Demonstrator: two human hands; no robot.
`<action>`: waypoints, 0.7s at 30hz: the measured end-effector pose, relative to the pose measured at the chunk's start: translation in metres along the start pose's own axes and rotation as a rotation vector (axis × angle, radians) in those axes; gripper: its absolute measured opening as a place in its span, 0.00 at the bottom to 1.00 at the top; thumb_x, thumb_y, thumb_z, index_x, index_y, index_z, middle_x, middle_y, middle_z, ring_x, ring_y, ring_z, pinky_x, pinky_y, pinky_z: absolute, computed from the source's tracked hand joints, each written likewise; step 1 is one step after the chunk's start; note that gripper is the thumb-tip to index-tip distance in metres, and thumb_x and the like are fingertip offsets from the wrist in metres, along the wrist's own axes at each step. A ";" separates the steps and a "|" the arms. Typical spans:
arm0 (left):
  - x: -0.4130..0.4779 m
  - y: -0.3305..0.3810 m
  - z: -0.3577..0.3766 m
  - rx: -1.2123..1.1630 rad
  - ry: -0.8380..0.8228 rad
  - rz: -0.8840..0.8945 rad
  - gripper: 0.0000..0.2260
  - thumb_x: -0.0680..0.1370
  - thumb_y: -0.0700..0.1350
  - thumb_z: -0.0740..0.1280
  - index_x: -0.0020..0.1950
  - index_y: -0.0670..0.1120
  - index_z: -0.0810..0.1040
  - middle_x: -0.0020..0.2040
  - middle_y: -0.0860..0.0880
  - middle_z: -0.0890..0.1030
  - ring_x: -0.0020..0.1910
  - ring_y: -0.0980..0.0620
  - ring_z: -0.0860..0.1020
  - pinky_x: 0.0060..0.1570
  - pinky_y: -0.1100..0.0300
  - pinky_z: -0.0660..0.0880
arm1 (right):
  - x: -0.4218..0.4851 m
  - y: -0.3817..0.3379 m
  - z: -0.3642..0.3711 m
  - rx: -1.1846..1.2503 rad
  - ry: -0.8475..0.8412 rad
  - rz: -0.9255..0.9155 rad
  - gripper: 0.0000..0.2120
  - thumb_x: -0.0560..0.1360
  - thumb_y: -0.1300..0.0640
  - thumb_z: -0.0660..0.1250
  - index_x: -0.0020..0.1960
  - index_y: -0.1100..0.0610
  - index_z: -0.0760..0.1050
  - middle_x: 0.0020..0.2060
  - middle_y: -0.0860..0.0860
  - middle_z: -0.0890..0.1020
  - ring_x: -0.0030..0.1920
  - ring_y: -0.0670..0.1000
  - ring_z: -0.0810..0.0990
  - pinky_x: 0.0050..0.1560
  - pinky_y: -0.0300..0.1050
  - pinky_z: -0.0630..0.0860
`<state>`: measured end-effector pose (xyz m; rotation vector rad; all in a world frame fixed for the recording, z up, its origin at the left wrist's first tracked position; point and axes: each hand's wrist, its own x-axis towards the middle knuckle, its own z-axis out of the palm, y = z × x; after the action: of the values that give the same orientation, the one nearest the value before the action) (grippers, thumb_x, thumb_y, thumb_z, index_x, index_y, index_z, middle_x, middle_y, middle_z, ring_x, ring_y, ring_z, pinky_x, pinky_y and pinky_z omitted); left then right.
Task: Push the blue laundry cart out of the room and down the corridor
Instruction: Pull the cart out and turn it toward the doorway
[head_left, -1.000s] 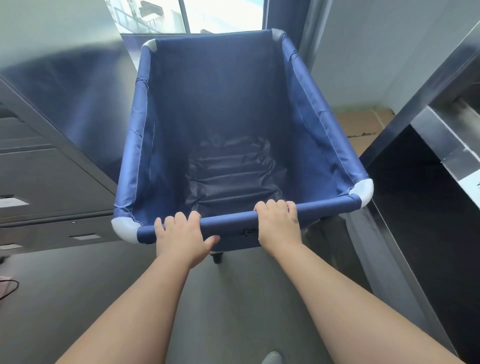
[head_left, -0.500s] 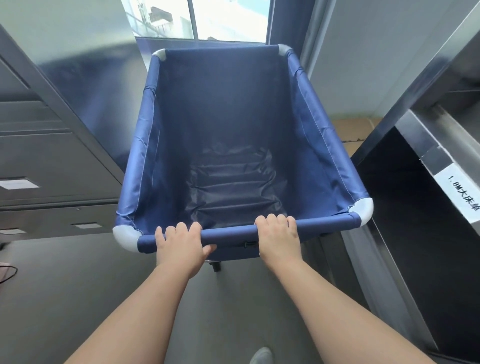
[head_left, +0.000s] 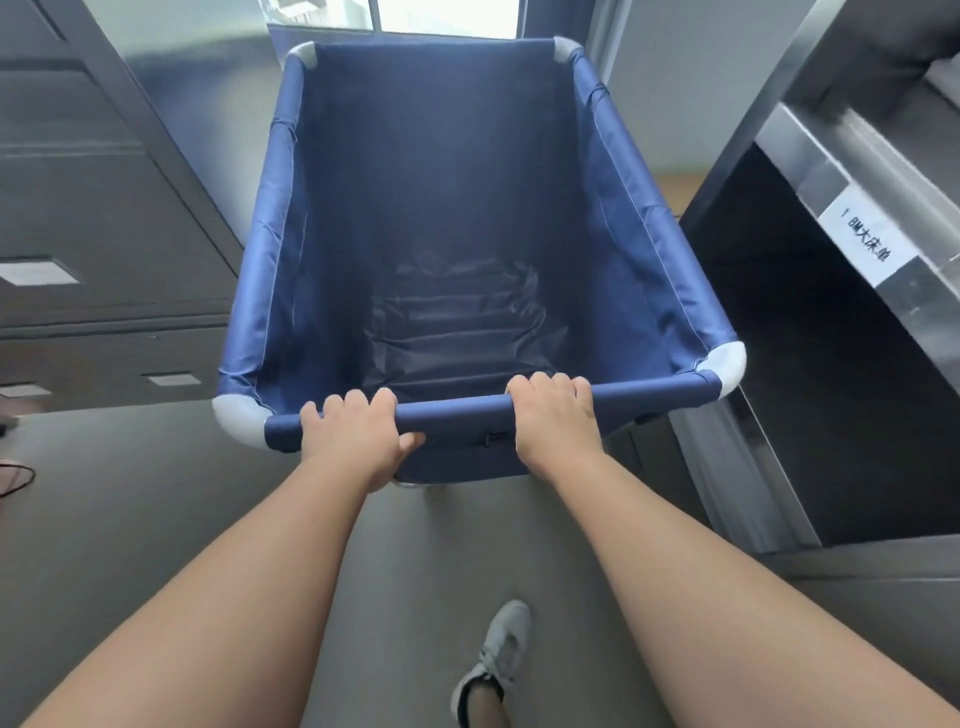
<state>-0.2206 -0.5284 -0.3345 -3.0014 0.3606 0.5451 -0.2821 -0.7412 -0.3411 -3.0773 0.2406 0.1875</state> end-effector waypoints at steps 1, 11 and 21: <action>-0.008 0.000 0.004 0.000 0.007 -0.001 0.22 0.77 0.68 0.57 0.60 0.53 0.69 0.57 0.46 0.75 0.59 0.42 0.72 0.67 0.42 0.63 | -0.008 0.000 0.002 0.008 0.003 -0.001 0.18 0.68 0.66 0.60 0.55 0.51 0.68 0.45 0.49 0.71 0.49 0.55 0.69 0.62 0.53 0.63; -0.078 -0.001 0.025 0.035 0.027 -0.029 0.30 0.74 0.75 0.52 0.57 0.51 0.69 0.57 0.45 0.76 0.59 0.41 0.72 0.67 0.42 0.64 | -0.074 -0.002 0.015 0.073 0.011 -0.060 0.14 0.74 0.62 0.63 0.56 0.49 0.68 0.46 0.47 0.69 0.47 0.53 0.64 0.61 0.52 0.62; -0.152 0.039 0.056 0.024 0.069 -0.073 0.30 0.73 0.75 0.51 0.56 0.51 0.69 0.57 0.45 0.76 0.59 0.41 0.72 0.65 0.43 0.65 | -0.143 0.033 0.025 -0.004 0.050 -0.123 0.10 0.75 0.60 0.62 0.53 0.50 0.67 0.43 0.48 0.69 0.44 0.54 0.65 0.54 0.51 0.63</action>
<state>-0.3877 -0.5275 -0.3342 -3.0021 0.2587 0.4290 -0.4303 -0.7505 -0.3493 -3.0909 0.0521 0.1055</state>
